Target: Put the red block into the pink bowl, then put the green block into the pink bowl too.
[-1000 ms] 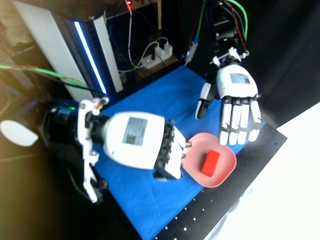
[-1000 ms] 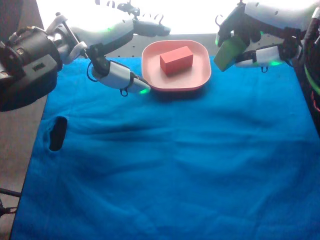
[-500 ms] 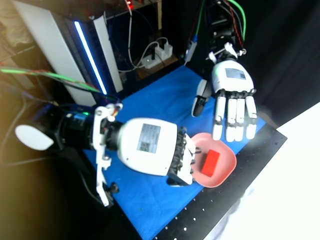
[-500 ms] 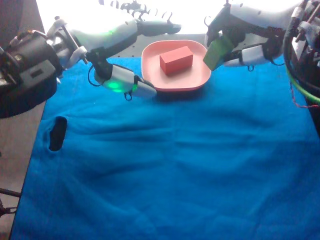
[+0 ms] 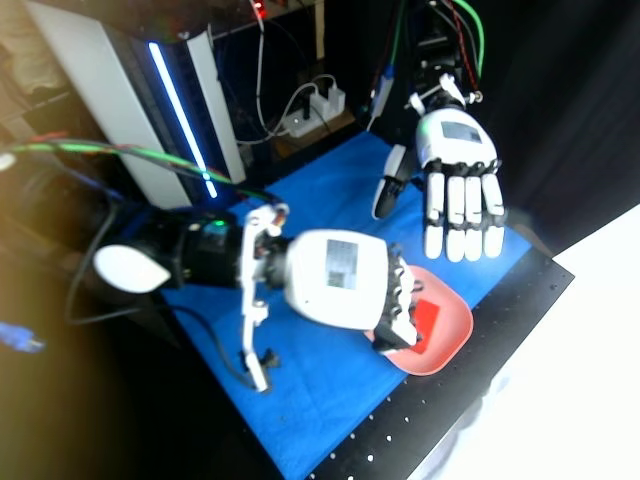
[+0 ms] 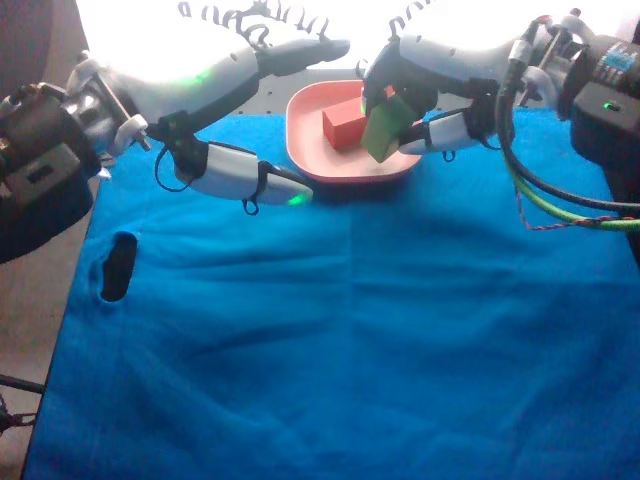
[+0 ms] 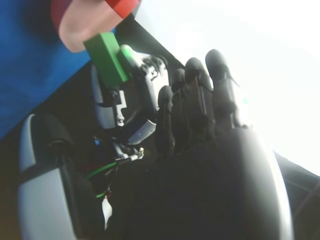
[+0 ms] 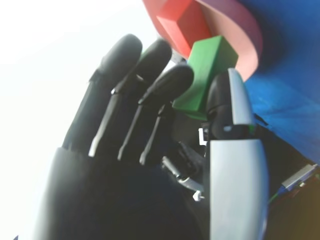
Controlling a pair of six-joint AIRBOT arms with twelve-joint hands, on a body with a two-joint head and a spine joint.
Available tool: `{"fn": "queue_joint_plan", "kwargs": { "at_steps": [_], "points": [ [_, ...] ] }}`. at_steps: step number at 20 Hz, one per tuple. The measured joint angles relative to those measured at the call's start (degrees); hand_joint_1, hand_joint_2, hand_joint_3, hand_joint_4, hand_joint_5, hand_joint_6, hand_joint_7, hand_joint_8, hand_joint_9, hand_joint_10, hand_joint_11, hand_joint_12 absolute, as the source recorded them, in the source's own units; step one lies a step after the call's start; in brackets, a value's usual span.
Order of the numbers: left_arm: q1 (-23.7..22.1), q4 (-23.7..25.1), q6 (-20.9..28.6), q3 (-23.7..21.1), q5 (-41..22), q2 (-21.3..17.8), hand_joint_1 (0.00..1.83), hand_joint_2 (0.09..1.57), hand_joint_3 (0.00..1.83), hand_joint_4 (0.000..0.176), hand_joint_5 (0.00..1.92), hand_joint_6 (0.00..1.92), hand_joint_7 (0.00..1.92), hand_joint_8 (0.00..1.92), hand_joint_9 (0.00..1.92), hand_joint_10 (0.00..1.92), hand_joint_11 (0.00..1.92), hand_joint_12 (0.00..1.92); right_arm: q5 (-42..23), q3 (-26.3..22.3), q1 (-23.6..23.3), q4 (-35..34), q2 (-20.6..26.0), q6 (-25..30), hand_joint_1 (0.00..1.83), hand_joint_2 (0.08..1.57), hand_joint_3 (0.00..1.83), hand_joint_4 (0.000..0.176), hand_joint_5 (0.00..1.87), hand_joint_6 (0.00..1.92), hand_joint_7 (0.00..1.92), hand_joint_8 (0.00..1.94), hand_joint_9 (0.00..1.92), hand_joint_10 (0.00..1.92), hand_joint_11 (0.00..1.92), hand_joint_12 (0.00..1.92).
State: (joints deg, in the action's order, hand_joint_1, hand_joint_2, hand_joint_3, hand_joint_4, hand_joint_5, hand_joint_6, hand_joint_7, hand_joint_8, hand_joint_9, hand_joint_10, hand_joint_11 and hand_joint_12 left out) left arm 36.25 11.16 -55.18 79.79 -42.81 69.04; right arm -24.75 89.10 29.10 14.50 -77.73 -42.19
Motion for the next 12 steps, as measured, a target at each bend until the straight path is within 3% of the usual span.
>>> {"fn": "queue_joint_plan", "kwargs": {
  "at_steps": [1,2,3,4,7,8,9,10,11,12],
  "points": [
    [0.0,0.02,-0.15,-0.02,-0.5,0.0,0.73,0.88,0.0,0.035,0.24,0.0,0.3,0.01,0.34,0.03,0.12,0.68,0.28,0.55,0.0,0.2,-0.42,-0.02,1.28,1.07,0.0,0.0,1.01,0.74,1.17,0.87,1.33,0.26,1.02,1.08],
    [0.0,-0.24,-0.15,-0.39,-0.85,-0.02,0.72,0.88,0.0,0.054,0.24,0.0,0.31,0.01,0.34,0.02,0.1,0.67,0.83,1.09,0.0,0.42,-0.83,-0.02,1.28,1.08,0.01,0.0,1.0,0.7,1.11,1.01,1.33,0.43,1.04,1.22],
    [0.0,0.13,-0.17,-0.61,-1.2,-0.02,0.69,0.88,0.0,0.069,0.24,0.0,0.31,0.01,0.35,0.02,0.14,0.69,1.16,1.57,0.0,0.66,-1.25,-0.02,1.28,1.09,0.0,0.0,0.98,0.71,1.09,1.04,1.3,0.53,1.04,1.25],
    [0.0,0.09,-0.17,-0.9,-1.33,-0.02,0.7,0.89,0.0,0.071,0.22,0.0,0.3,0.0,0.35,0.02,0.15,0.69,1.18,1.88,0.0,0.79,-1.53,-0.02,1.28,1.09,0.0,0.0,0.98,0.73,1.11,1.01,1.28,0.53,1.03,1.2],
    [0.17,0.0,-0.22,-1.99,-2.78,-0.39,0.71,0.87,0.0,0.053,0.2,0.0,0.28,0.01,0.31,0.0,0.08,0.66,1.18,3.19,0.0,1.51,-2.43,0.0,1.28,1.08,0.0,0.0,0.99,0.76,1.13,0.94,1.32,0.33,0.99,1.09],
    [0.37,0.46,-0.2,-2.08,-3.72,-0.72,0.68,0.87,0.0,0.024,0.19,0.0,0.29,0.01,0.32,0.01,0.08,0.66,1.16,3.54,0.0,1.64,-2.6,0.0,1.28,1.09,0.0,0.0,0.98,0.75,1.12,0.98,1.33,0.32,0.99,1.13],
    [0.44,0.52,-0.22,-2.23,-4.15,-0.92,0.67,0.85,0.0,0.045,0.2,0.0,0.28,0.01,0.3,0.0,0.05,0.64,1.18,4.11,0.0,1.62,-2.91,0.0,1.28,1.09,0.0,0.0,0.96,0.79,1.11,0.99,1.33,0.32,0.99,1.14],
    [0.44,-0.07,-0.24,-2.51,-4.28,-1.09,0.65,0.85,0.0,0.058,0.19,0.0,0.26,0.0,0.28,0.0,0.04,0.64,1.2,4.52,0.0,1.62,-3.13,0.0,1.27,1.12,0.0,0.0,0.92,0.79,1.04,1.14,1.28,0.63,1.02,1.33],
    [0.44,0.15,-0.24,-2.56,-4.55,-1.2,0.67,0.85,0.0,0.06,0.18,0.0,0.24,0.0,0.24,0.0,0.01,0.57,1.27,4.63,0.0,1.62,-3.26,-0.02,1.18,1.13,0.0,0.0,0.95,0.95,1.06,0.97,1.18,1.01,1.02,1.51],
    [0.44,0.2,-0.24,-2.56,-4.92,-1.22,0.66,0.84,0.0,0.101,0.16,0.0,0.21,0.0,0.2,0.0,0.0,0.46,1.29,4.74,0.0,1.62,-3.5,0.0,1.24,1.13,0.0,0.0,0.94,1.0,0.99,1.04,1.11,1.07,0.98,1.5]
  ]
}}
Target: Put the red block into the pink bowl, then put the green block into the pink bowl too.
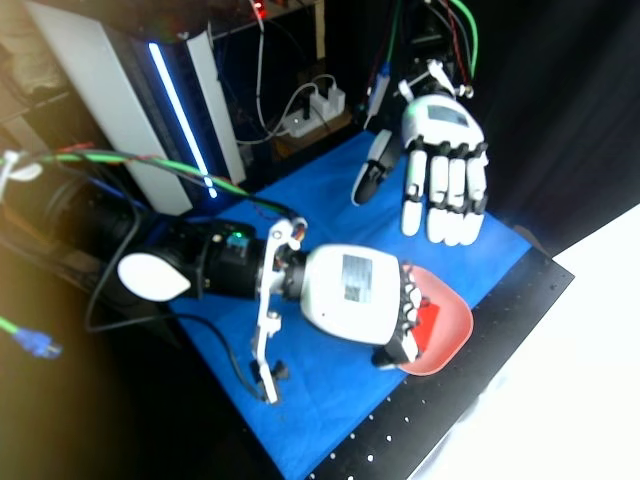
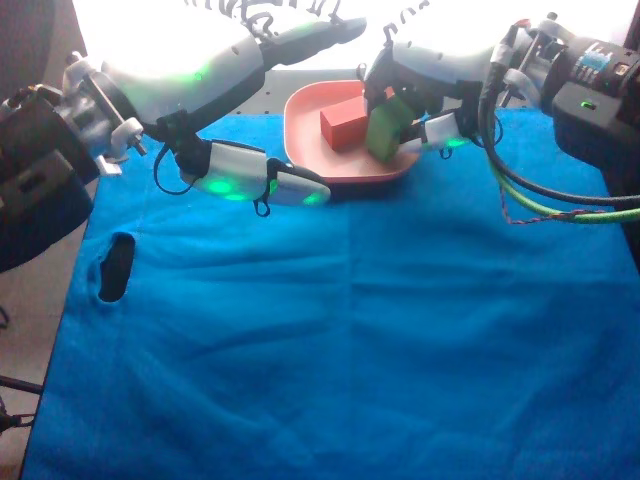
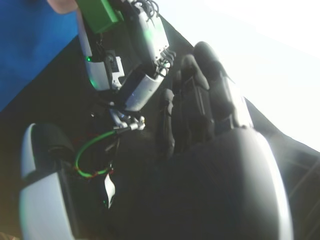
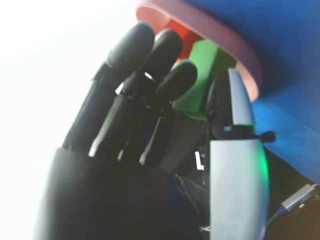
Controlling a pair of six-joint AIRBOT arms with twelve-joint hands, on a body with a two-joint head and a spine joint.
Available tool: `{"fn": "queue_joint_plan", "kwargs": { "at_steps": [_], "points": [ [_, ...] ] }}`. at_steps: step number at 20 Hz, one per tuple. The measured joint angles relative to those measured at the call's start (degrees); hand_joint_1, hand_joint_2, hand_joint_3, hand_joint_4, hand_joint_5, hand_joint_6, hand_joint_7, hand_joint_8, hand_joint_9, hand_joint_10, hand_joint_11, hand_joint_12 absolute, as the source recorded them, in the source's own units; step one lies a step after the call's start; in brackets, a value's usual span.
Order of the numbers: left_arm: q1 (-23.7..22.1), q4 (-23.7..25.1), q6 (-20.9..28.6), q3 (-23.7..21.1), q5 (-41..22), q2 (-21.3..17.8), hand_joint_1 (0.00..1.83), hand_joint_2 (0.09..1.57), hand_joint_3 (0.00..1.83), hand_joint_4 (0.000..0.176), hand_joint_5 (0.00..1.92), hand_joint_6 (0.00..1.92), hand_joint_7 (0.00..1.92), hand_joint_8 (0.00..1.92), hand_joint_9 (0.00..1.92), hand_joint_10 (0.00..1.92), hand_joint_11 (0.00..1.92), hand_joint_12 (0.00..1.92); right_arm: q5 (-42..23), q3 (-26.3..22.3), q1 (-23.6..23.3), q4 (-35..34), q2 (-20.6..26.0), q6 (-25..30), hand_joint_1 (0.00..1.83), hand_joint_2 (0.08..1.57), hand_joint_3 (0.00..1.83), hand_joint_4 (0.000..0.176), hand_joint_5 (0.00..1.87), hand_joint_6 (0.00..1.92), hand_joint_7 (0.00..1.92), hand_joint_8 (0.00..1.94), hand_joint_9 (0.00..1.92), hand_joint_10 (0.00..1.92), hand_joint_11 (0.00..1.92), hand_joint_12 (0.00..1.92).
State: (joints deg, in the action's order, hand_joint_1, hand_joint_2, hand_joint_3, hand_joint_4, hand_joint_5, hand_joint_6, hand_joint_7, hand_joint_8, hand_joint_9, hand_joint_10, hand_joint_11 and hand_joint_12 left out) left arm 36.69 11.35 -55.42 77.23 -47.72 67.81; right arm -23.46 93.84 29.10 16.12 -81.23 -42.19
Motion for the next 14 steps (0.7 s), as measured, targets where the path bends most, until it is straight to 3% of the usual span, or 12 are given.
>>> {"fn": "queue_joint_plan", "kwargs": {
  "at_steps": [1,3,4,5,7,9,10,11,12,13,14],
  "points": [
    [0.0,-0.04,0.0,-0.2,-0.09,-0.09,0.66,0.84,0.0,0.111,0.16,0.0,0.21,0.0,0.19,0.0,0.0,0.42,-0.02,-0.02,0.0,0.02,-0.13,0.0,1.25,1.13,0.0,0.0,0.93,1.02,0.97,1.06,1.1,1.08,0.98,1.5],
    [0.0,0.2,-0.02,-0.24,-0.2,-0.17,0.66,0.83,0.0,0.121,0.15,0.0,0.22,0.0,0.21,0.0,0.0,0.49,-0.04,-0.02,0.0,0.02,-0.28,0.0,1.27,1.12,0.0,0.0,0.93,0.83,1.05,1.1,1.12,0.8,0.92,1.34],
    [0.0,0.17,-0.02,-0.22,-0.15,-0.22,0.66,0.84,0.0,0.106,0.14,0.0,0.22,0.0,0.21,0.0,0.0,0.51,-0.04,-0.02,0.0,0.02,-0.28,0.0,1.27,1.12,0.0,0.0,0.93,0.83,1.05,1.1,1.14,0.72,0.92,1.32],
    [0.0,0.15,-0.02,-0.22,-0.15,-0.22,0.66,0.84,0.0,0.103,0.14,0.0,0.22,0.0,0.21,0.0,0.0,0.52,0.0,-0.02,0.0,0.02,-0.28,0.0,1.27,1.12,0.0,0.0,0.93,0.83,1.05,1.1,1.14,0.71,0.92,1.32],
    [0.0,0.04,-0.02,-0.22,-0.15,-0.22,0.68,0.82,0.0,0.124,0.15,0.0,0.24,0.0,0.23,0.01,0.0,0.5,0.0,-0.02,0.0,0.02,-0.28,0.0,1.27,1.1,0.0,0.0,0.95,0.83,1.1,1.0,1.19,0.51,0.91,1.18],
    [0.04,-0.31,-0.02,-0.22,-0.17,-0.22,0.66,0.82,0.0,0.131,0.17,0.0,0.28,0.0,0.27,0.01,0.0,0.59,0.13,-0.02,0.0,0.02,-0.28,0.0,1.26,1.13,0.0,0.0,0.86,0.91,1.07,1.06,1.22,0.52,0.92,1.29],
    [0.04,-0.42,-0.02,-0.22,-0.13,-0.22,0.69,0.81,0.0,0.119,0.17,0.0,0.32,0.01,0.3,0.01,0.0,0.62,0.22,-0.02,0.0,0.02,-0.28,0.0,1.21,1.03,0.0,0.0,0.81,0.34,1.11,0.67,1.23,0.69,0.95,1.43],
    [0.04,-0.39,-0.02,-0.22,-0.11,-0.22,0.69,0.81,0.0,0.12,0.17,0.0,0.34,0.01,0.33,0.02,0.0,0.62,0.24,-0.02,0.0,0.02,-0.28,0.0,1.17,1.01,0.0,0.0,0.83,0.08,1.16,0.39,1.19,0.66,0.9,1.38],
    [0.04,-0.42,-0.02,-0.22,-0.11,-0.22,0.69,0.82,0.0,0.126,0.15,0.0,0.35,0.0,0.34,0.01,0.01,0.58,0.22,-0.02,0.0,0.02,-0.28,0.0,1.13,1.0,0.0,0.0,0.82,0.02,1.18,0.17,1.18,0.46,0.85,1.23],
    [0.04,-0.46,-0.02,-0.22,-0.13,-0.22,0.67,0.81,0.0,0.146,0.14,0.0,0.35,0.0,0.34,0.0,0.0,0.6,0.22,-0.02,0.0,0.02,-0.28,0.0,1.06,0.99,0.0,0.0,0.78,0.0,1.14,0.05,1.18,0.26,0.78,1.13],
    [0.04,-0.46,-0.02,-0.22,-0.11,-0.22,0.69,0.82,0.0,0.144,0.12,0.0,0.32,0.0,0.31,0.0,0.0,0.59,0.22,-0.02,0.0,0.02,-0.26,0.0,0.94,0.94,0.0,0.0,0.71,0.0,1.0,0.01,1.1,0.11,0.71,1.03]
  ]
}}
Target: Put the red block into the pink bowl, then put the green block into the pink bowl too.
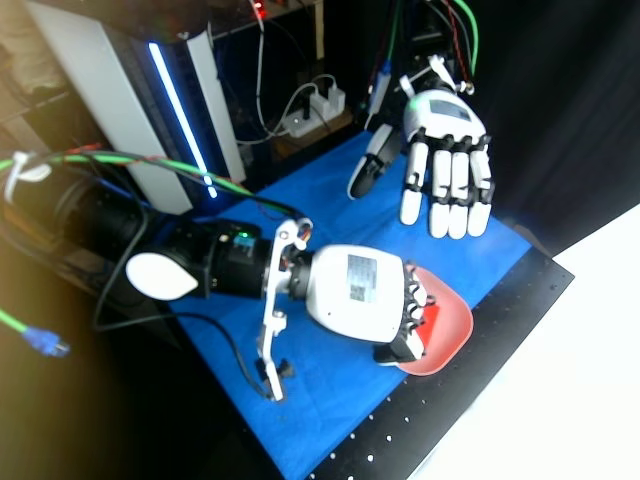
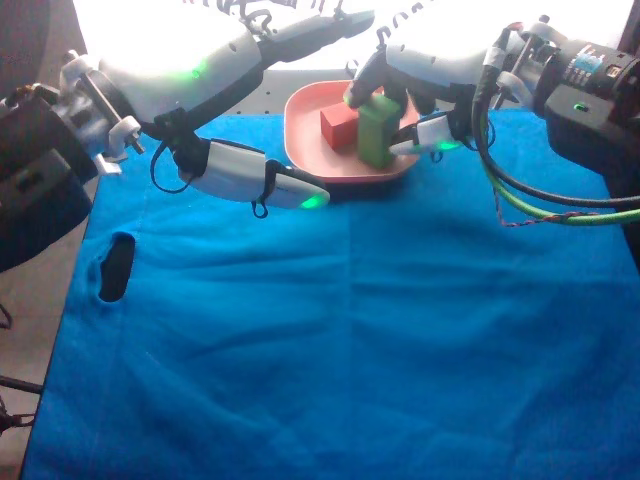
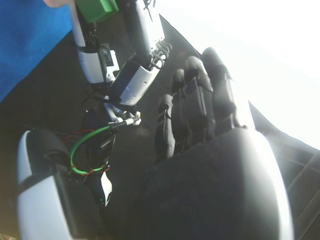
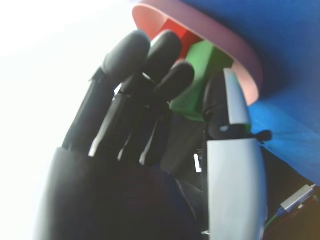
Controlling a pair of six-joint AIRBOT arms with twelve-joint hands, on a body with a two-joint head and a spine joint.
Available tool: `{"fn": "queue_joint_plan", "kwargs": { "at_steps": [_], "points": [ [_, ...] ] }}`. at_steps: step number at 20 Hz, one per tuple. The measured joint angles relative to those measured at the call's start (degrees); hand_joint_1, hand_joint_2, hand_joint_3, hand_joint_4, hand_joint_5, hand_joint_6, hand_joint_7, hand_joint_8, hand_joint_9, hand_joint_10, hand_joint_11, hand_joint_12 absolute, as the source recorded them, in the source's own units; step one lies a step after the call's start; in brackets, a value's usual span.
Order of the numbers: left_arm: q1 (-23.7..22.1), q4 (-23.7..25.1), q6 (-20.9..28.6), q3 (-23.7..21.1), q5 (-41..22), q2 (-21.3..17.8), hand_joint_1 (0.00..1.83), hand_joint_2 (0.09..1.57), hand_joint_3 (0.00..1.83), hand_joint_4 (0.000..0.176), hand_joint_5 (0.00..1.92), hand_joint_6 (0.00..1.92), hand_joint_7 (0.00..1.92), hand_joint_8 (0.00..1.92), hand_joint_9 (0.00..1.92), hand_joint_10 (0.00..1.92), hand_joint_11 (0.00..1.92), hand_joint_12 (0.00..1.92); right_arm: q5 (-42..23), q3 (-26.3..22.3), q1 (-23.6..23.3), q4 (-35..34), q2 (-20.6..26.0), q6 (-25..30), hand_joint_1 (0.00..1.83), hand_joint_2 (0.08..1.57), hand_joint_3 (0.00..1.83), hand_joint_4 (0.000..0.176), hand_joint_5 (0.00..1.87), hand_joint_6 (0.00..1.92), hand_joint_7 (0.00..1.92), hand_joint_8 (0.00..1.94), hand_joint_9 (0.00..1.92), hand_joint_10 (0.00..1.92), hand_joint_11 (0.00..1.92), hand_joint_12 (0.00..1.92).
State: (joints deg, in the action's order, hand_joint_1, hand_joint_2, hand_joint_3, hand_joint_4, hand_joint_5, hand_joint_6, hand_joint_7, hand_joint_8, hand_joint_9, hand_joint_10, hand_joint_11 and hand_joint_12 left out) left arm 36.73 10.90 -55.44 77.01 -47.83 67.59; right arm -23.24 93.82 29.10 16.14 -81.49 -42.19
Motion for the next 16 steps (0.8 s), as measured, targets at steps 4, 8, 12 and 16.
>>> {"fn": "queue_joint_plan", "kwargs": {
  "at_steps": [4,8,12,16],
  "points": [
    [0.0,-0.22,0.0,0.0,0.02,0.0,0.69,0.83,0.0,0.158,0.09,0.0,0.28,0.0,0.29,0.0,0.0,0.54,0.04,0.0,0.0,0.0,-0.02,-0.02,0.89,0.82,0.0,0.0,0.49,0.0,0.78,0.0,0.9,0.0,0.48,1.15],
    [0.07,-0.81,-0.02,0.22,0.2,0.0,0.7,0.81,0.0,0.162,0.07,0.0,0.28,0.0,0.35,0.0,0.08,0.52,0.11,0.0,0.0,0.0,0.0,0.46,0.8,0.7,0.0,0.052,0.25,0.0,0.46,0.0,0.59,0.0,0.34,0.83],
    [0.13,-2.19,-0.11,0.96,1.55,-0.7,0.73,0.81,0.0,0.137,0.05,0.0,0.24,0.0,0.3,0.0,0.09,0.44,0.66,-0.48,-0.35,0.44,1.49,2.75,0.7,0.62,0.0,0.175,0.01,0.0,0.15,0.0,0.17,0.0,0.0,0.53],
    [2.05,-9.81,-3.98,0.68,0.79,-2.43,0.76,0.8,0.0,0.143,0.08,0.0,0.27,0.01,0.32,0.0,0.11,0.37,1.62,-3.08,-4.63,2.05,5.38,2.89,0.84,0.67,0.0,0.176,0.0,0.0,0.0,0.0,0.08,0.0,0.0,0.54]
  ]
}}
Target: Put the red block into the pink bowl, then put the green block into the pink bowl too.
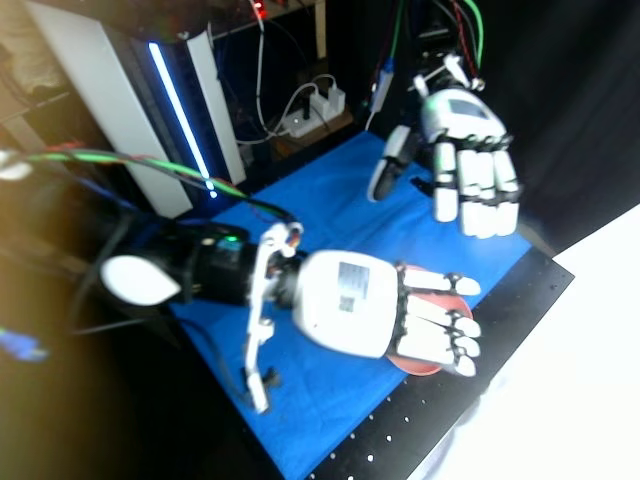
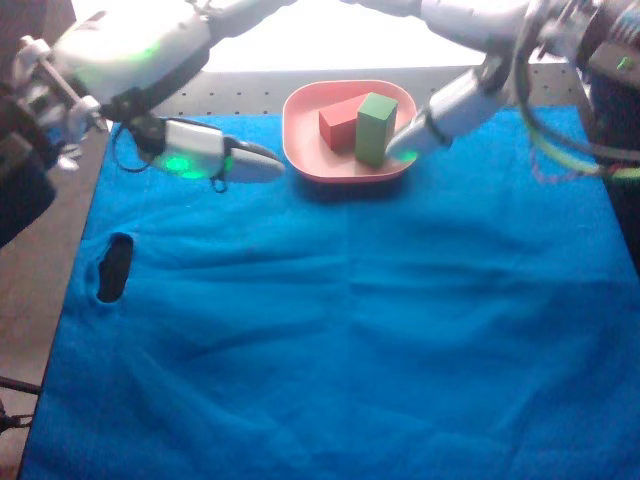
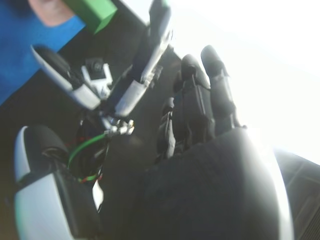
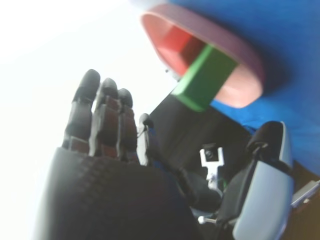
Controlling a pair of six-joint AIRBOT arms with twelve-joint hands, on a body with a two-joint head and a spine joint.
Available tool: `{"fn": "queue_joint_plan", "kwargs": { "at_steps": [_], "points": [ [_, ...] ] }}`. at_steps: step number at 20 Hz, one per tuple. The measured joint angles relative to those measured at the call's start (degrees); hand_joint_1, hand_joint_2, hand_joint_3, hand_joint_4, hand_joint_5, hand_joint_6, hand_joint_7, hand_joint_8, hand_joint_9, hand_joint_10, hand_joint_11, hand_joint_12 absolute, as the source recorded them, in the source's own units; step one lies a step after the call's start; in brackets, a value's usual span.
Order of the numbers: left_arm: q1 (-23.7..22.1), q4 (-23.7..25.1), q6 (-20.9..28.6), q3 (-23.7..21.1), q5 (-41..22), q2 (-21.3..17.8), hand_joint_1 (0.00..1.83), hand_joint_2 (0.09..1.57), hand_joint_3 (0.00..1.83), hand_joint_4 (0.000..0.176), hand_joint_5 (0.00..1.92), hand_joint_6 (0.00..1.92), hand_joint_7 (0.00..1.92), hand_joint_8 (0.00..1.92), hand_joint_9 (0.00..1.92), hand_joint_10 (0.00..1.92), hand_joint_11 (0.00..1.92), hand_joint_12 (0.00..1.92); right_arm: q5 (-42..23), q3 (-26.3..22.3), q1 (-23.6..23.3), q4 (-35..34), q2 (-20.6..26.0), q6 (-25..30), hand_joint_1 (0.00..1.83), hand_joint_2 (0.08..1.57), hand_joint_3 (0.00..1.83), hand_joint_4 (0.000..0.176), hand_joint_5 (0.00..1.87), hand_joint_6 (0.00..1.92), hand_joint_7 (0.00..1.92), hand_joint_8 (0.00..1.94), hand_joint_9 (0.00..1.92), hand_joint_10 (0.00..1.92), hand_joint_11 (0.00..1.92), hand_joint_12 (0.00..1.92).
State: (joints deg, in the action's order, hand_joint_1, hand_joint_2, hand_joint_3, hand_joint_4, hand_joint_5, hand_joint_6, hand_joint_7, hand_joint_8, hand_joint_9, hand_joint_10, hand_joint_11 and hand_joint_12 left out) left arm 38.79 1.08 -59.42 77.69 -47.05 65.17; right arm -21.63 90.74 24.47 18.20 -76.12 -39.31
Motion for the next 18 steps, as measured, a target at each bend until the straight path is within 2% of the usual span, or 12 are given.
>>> {"fn": "queue_joint_plan", "kwargs": {
  "at_steps": [1,2,4,5,6,8,10,11,13,14,16,18],
  "points": [
    [1.14,-1.62,-0.9,-0.26,-0.68,-0.79,0.73,0.8,0.0,0.126,0.1,0.01,0.28,0.01,0.34,0.01,0.13,0.37,-0.87,-1.2,-1.6,0.87,1.16,0.0,0.86,0.66,0.0,0.176,0.0,0.0,0.01,0.0,0.09,0.0,0.0,0.46],
    [1.62,-3.04,-0.81,-0.63,-0.92,-1.46,0.68,0.79,0.0,0.124,0.12,0.0,0.29,0.0,0.37,0.0,0.15,0.34,-1.68,-2.29,-2.43,0.87,2.25,0.0,0.87,0.66,0.0,0.176,0.0,0.0,0.0,0.0,0.05,0.02,0.0,0.3],
    [2.38,-5.77,-1.05,-1.29,-3.1,-3.37,0.69,0.79,0.0,0.082,0.05,0.0,0.23,0.0,0.31,0.0,0.1,0.31,-2.84,-5.57,-2.91,0.98,5.53,0.04,0.83,0.64,0.0,0.176,0.0,0.0,0.0,0.0,0.03,0.0,0.0,0.05],
    [2.86,-6.86,-1.11,-1.55,-4.24,-4.17,0.7,0.78,0.0,0.098,0.03,0.0,0.2,0.0,0.27,0.0,0.1,0.31,-3.41,-6.62,-2.89,1.27,6.67,0.11,0.86,0.64,0.0,0.176,0.0,0.0,0.03,0.01,0.07,0.02,0.06,0.07],
    [4.31,-9.42,-2.49,-2.73,-5.99,-5.68,0.69,0.77,0.0,0.095,0.02,0.0,0.19,0.0,0.25,0.0,0.09,0.31,-4.61,-8.13,-2.86,1.36,8.41,0.11,0.89,0.64,0.0,0.176,0.0,0.0,0.03,0.01,0.06,0.01,0.04,0.07],
    [9.03,-14.34,-3.5,-4.94,-10.6,-7.34,0.69,0.76,0.0,0.134,0.02,0.0,0.21,0.01,0.26,0.0,0.11,0.32,-8.0,-10.82,-2.86,-0.37,12.33,0.11,0.9,0.62,0.0,0.176,0.0,0.0,0.06,0.0,0.09,0.0,0.0,0.29],
    [12.04,-17.11,-3.61,-6.05,-12.26,-7.54,0.7,0.76,0.0,0.12,0.02,0.0,0.2,0.0,0.25,0.0,0.07,0.31,-10.69,-13.22,-2.86,-2.36,16.04,0.11,0.88,0.63,0.0,0.176,0.0,0.0,0.06,0.01,0.11,0.01,0.0,0.27],
    [12.81,-17.7,-3.61,-6.43,-13.4,-7.67,0.7,0.77,0.0,0.106,0.02,0.0,0.2,0.0,0.25,0.0,0.08,0.32,-11.54,-14.03,-2.82,-2.4,17.38,0.11,0.88,0.63,0.0,0.176,0.0,0.0,0.06,0.0,0.06,0.02,0.0,0.12],
    [15.47,-19.04,-3.58,-8.57,-16.61,-9.46,0.7,0.77,0.0,0.123,0.04,0.01,0.23,0.01,0.27,0.01,0.1,0.33,-12.61,-15.45,-2.05,-4.2,19.41,0.07,0.88,0.62,0.0,0.176,0.0,0.0,0.08,0.01,0.06,0.02,0.0,0.09],
    [17.4,-19.89,-3.56,-9.62,-18.88,-10.4,0.71,0.78,0.0,0.118,0.05,0.01,0.23,0.01,0.27,0.01,0.1,0.33,-12.24,-16.13,-1.77,-4.11,20.44,-0.15,0.88,0.63,0.0,0.176,0.0,0.0,0.09,0.01,0.07,0.02,0.0,0.09],
    [23.15,-27.06,-2.71,-11.93,-26.67,-11.02,0.71,0.77,0.0,0.098,0.06,0.01,0.26,0.02,0.28,0.01,0.11,0.33,-11.65,-18.95,-1.46,-6.34,23.37,-3.96,0.88,0.64,0.0,0.176,0.01,0.0,0.11,0.0,0.13,0.0,0.0,0.17],
    [27.02,-31.56,-0.9,-13.27,-32.57,-11.06,0.7,0.8,0.0,0.144,0.03,0.0,0.21,0.0,0.19,0.0,0.0,0.39,-15.56,-22.23,1.27,-10.73,26.14,-8.24,0.87,0.61,0.0,0.176,0.02,0.0,0.13,0.0,0.15,0.0,0.0,0.18]
  ]
}}
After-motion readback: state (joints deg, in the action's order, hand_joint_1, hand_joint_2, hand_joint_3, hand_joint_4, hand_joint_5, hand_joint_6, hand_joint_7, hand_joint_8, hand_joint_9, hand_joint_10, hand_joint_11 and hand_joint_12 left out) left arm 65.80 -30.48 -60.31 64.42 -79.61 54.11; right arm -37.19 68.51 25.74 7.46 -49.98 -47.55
